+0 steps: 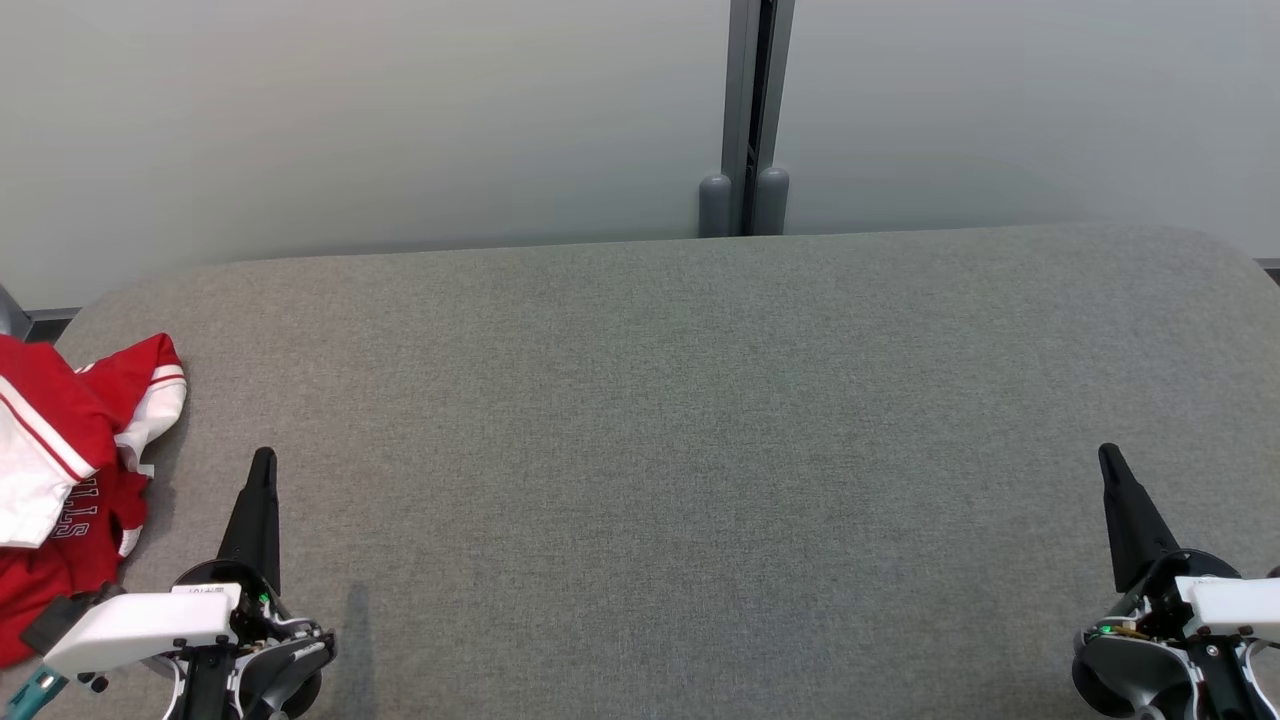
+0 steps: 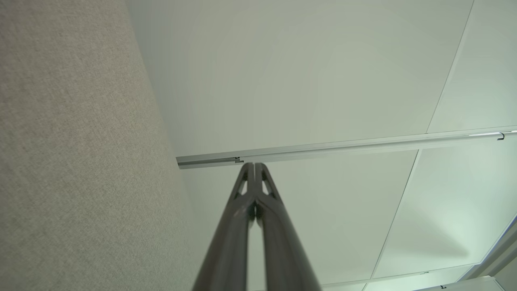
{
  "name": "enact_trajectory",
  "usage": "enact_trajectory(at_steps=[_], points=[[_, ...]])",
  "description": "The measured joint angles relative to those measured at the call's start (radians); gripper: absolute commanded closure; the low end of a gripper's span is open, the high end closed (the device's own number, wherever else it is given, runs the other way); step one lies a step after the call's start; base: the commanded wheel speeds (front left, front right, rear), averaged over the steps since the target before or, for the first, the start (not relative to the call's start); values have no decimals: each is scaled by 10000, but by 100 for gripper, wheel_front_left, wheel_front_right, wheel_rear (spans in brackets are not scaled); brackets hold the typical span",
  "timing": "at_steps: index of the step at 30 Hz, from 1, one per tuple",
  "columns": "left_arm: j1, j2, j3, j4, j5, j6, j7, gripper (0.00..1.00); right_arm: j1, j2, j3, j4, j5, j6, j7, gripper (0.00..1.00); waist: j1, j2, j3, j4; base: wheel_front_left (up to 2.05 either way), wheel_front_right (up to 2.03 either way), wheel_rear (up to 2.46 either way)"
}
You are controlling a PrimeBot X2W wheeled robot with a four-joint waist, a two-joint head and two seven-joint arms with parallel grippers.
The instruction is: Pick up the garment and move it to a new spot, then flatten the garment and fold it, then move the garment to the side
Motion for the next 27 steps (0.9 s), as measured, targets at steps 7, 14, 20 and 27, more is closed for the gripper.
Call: enact_trajectory(at_steps=[7,14,20,27], points=[[0,0,0,0,2,0,0,100,0,0,0,0,0,0,0,100,0,0,0,0,0,0,0],[0,0,0,0,0,0,0,100,0,0,0,0,0,0,0,100,0,0,0,0,0,0,0],[0,0,0,0,0,0,0,100,0,0,0,0,0,0,0,100,0,0,0,0,0,0,0],[128,-81,-21,217,2,2,-6,100,120,100,13,201,-2,-4,-2,100,0,0,1,0,0,0,0]])
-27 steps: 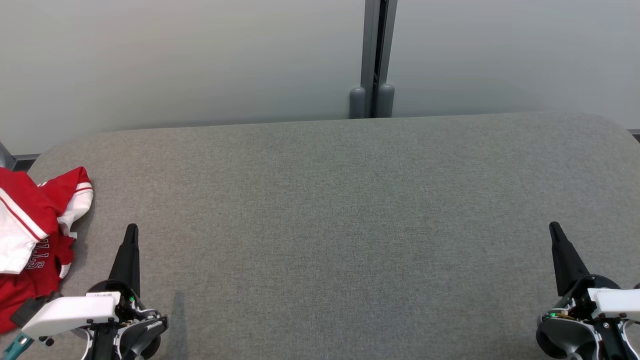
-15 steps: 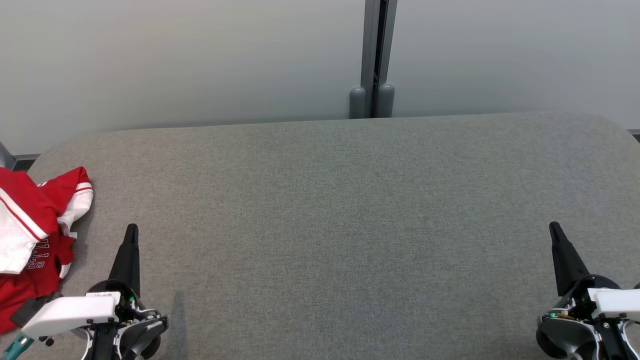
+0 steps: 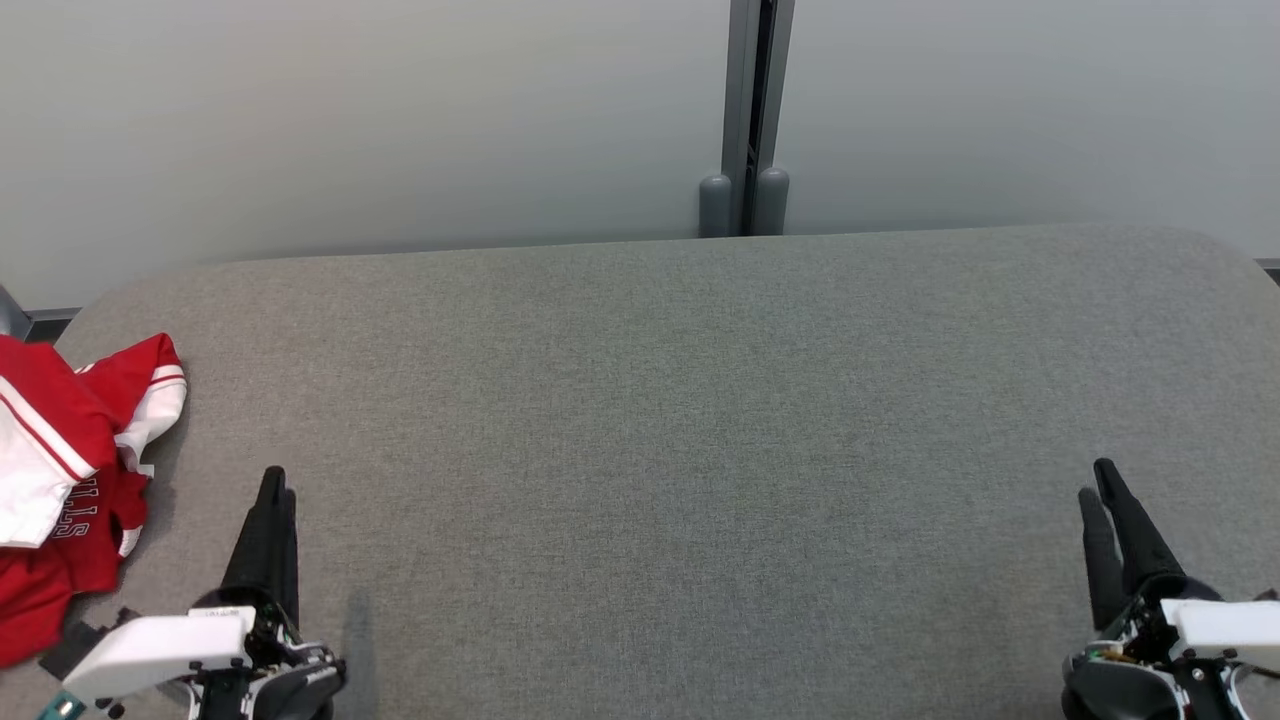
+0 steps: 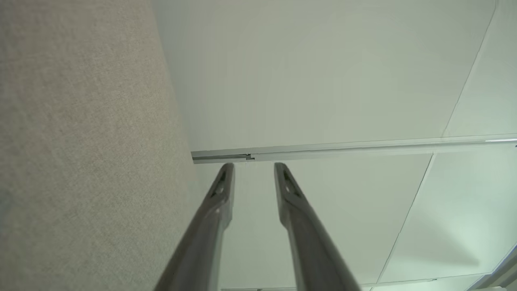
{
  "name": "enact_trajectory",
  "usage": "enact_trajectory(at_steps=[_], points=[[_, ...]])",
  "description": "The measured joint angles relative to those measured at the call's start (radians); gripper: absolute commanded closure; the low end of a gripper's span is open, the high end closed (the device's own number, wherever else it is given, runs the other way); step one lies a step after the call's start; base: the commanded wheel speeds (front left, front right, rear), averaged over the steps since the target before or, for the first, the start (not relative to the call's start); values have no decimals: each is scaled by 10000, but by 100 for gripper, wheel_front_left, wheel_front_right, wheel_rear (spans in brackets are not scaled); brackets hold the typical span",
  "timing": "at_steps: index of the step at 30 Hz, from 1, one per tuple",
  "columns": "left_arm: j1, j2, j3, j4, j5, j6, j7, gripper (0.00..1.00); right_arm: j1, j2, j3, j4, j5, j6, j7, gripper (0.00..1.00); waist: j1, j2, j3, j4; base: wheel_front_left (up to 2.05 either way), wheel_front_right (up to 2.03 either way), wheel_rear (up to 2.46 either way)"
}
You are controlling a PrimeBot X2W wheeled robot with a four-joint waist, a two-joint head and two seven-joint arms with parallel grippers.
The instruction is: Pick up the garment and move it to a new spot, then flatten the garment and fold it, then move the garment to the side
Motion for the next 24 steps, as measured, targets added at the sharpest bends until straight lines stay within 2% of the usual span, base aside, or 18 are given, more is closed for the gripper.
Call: enact_trajectory(at_steps=[1,11,16,24], points=[[103,-36,-10,92,0,0,2,0,94,44,2,100,0,0,-2,0,0,0,1,0,0,0,0],[221,-67,-272,228,263,15,-462,0,182,-12,343,82,-293,-2,-403,0,0,0,23,0,0,0,0],[110,-27,-326,255,844,15,-698,0,63,-105,537,71,-750,-2,-662,0,0,0,32,-3,0,0,0],[4,-19,-362,385,2123,15,-1049,0,-74,-148,575,54,-2104,-2,-1022,0,0,0,45,-11,0,0,0]])
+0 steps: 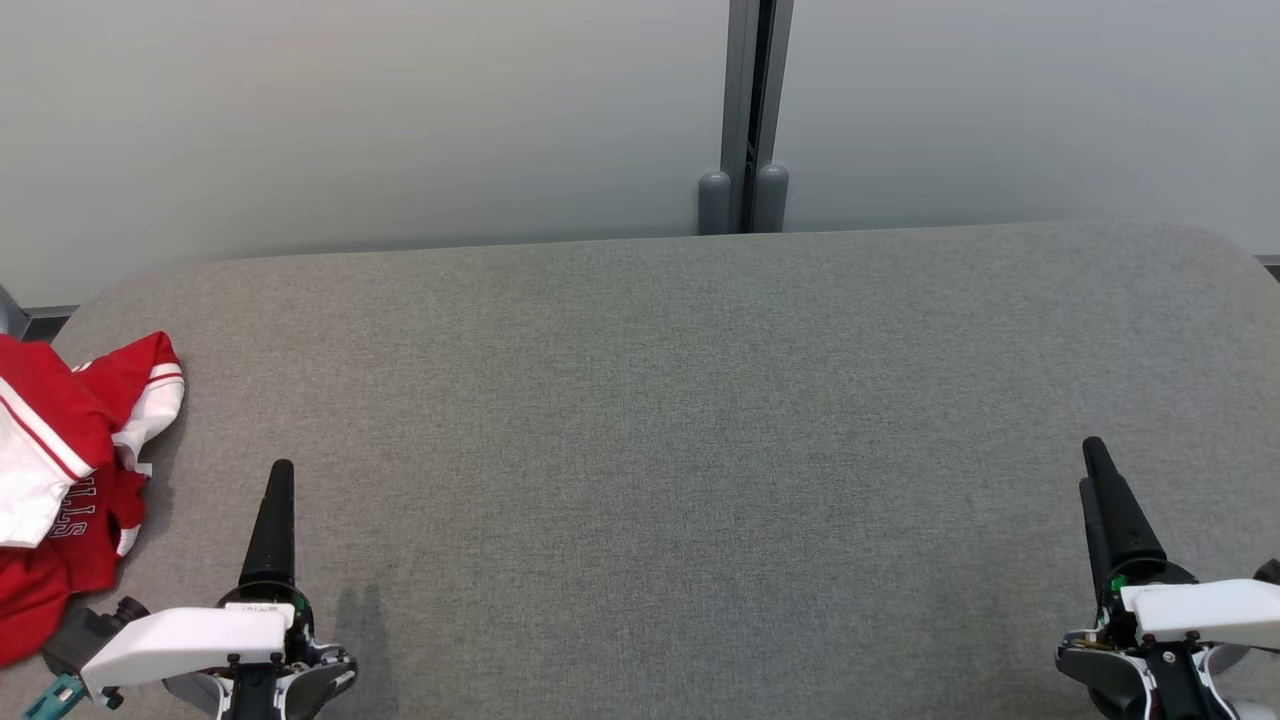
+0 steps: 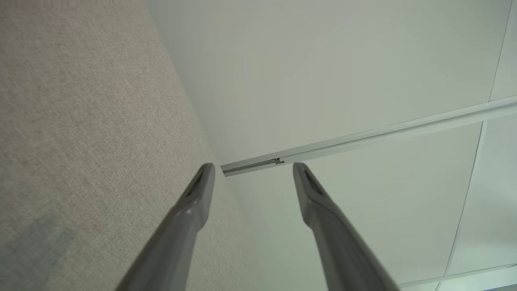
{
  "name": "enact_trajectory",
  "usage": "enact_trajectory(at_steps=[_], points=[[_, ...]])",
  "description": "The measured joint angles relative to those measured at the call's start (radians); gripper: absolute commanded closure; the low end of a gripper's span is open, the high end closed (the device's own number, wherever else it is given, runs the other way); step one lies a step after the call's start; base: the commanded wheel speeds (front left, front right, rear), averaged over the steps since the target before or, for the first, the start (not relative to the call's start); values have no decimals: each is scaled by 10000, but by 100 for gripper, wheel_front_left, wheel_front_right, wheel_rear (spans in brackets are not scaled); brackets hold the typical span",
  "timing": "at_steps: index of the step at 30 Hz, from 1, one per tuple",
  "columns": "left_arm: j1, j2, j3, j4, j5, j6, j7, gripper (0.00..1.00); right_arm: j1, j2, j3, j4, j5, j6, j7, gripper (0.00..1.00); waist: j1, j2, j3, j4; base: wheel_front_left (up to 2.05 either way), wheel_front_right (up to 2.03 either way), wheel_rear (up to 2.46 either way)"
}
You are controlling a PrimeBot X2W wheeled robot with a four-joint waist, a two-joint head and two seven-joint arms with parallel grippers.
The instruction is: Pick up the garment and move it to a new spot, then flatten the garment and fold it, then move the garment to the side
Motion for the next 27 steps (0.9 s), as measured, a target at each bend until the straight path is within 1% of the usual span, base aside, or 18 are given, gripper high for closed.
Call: enact_trajectory(at_steps=[17,27], points=[[-162,0,35,253,3473,0,-631,0,-253,10,86,-35,-3271,0,-642,0,0,0,8,-27,0,0,0],[-246,12,-77,541,5300,63,-951,0,-344,15,169,-6,-5106,0,-957,0,0,0,9,-47,0,0,0]])
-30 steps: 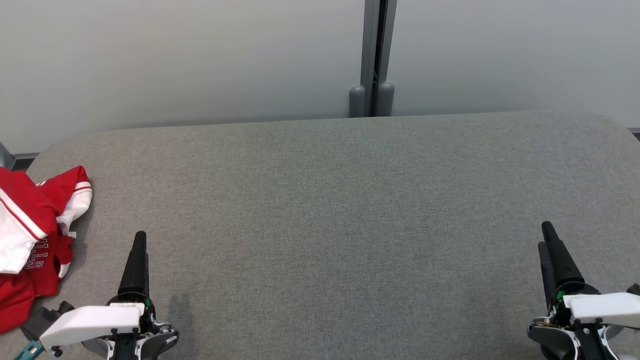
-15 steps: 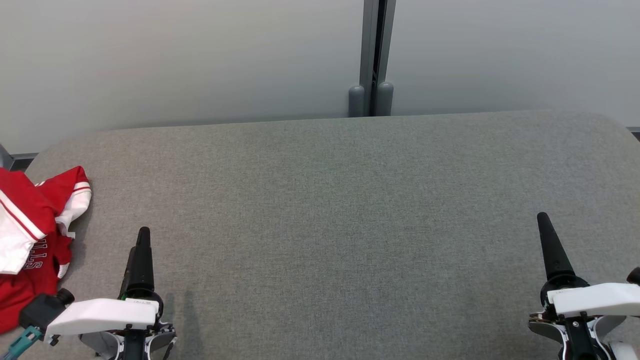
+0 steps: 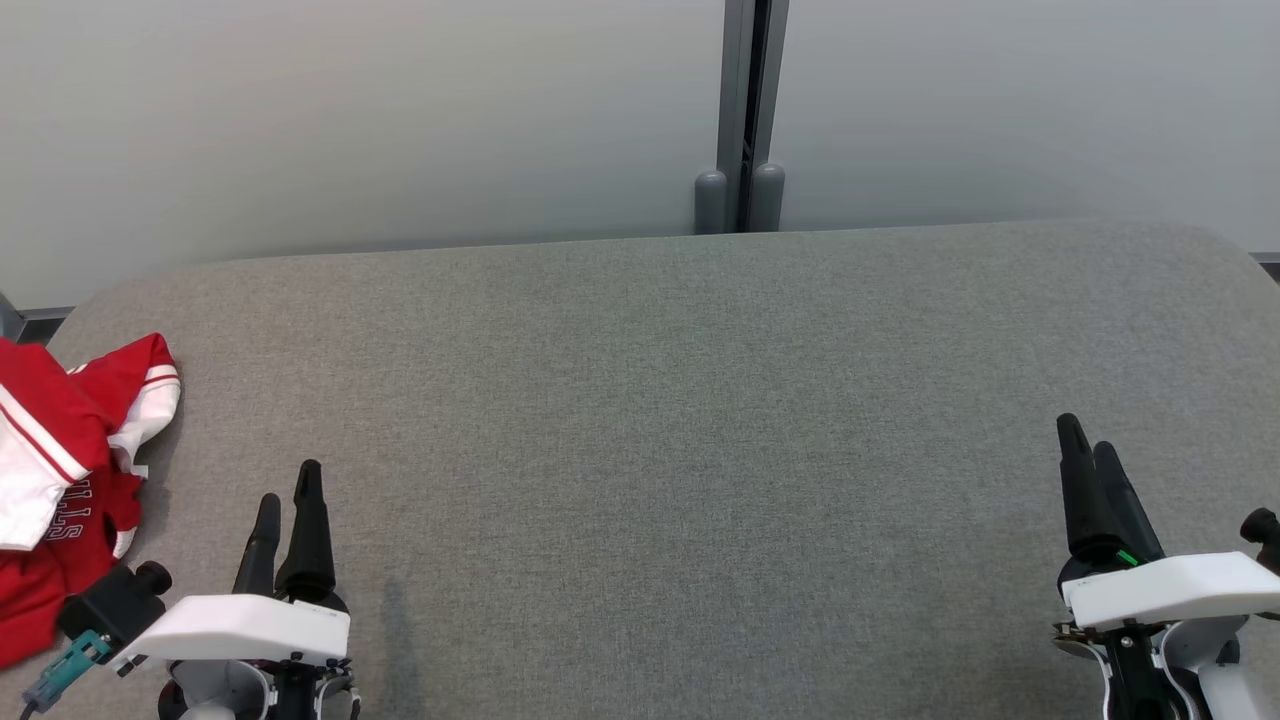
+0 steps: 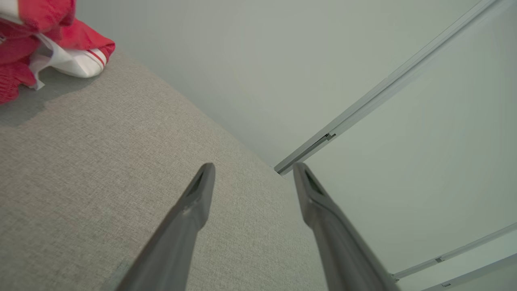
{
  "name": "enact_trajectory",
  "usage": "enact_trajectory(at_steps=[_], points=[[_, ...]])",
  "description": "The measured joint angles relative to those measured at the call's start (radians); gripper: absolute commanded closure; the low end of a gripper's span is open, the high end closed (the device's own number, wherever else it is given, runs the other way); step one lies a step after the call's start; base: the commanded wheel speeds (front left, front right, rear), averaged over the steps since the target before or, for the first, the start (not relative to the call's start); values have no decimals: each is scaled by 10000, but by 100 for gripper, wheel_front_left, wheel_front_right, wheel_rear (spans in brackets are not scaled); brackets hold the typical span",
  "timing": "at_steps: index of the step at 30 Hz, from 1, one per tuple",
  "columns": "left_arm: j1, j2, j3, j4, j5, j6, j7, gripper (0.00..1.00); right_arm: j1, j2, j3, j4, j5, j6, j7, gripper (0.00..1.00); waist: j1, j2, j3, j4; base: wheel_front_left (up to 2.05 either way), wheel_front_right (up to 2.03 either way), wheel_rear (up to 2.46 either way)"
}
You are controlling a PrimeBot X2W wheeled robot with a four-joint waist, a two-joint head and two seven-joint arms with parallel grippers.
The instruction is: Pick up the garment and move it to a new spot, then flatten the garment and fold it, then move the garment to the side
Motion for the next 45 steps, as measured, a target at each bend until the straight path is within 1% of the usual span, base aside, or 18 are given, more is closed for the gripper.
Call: enact_trajectory(at_steps=[7,12,13,18,24,34,39,45], points=[[-73,10,-134,199,1037,176,-182,0,-36,10,-33,86,-1045,0,-180,0,0,0,-14,-14,0,0,0],[-103,17,-222,362,1956,359,-334,0,-115,17,-88,178,-1900,2,-326,0,0,0,-20,-26,0,0,0],[-105,19,-245,403,2259,437,-380,0,-126,19,-107,244,-2243,2,-397,0,0,0,-22,-29,0,0,0],[-123,25,-311,512,2989,493,-508,0,-136,38,-102,364,-2961,2,-500,0,0,0,-17,-36,0,0,0],[-200,33,-326,593,3814,665,-667,0,-202,42,-111,441,-3825,2,-671,0,-1,0,-29,-30,0,0,0],[-232,46,-439,802,4964,880,-909,0,-283,42,-117,614,-5239,2,-926,0,0,0,-87,-27,0,0,0],[-269,69,-483,886,5484,1049,-1024,0,-332,40,-90,669,-5816,4,-1028,0,0,0,-86,-41,0,0,0],[-318,82,-522,1039,6011,1118,-1168,0,-347,40,-54,838,-6460,4,-1164,0,0,0,-82,-65,0,0,0]])
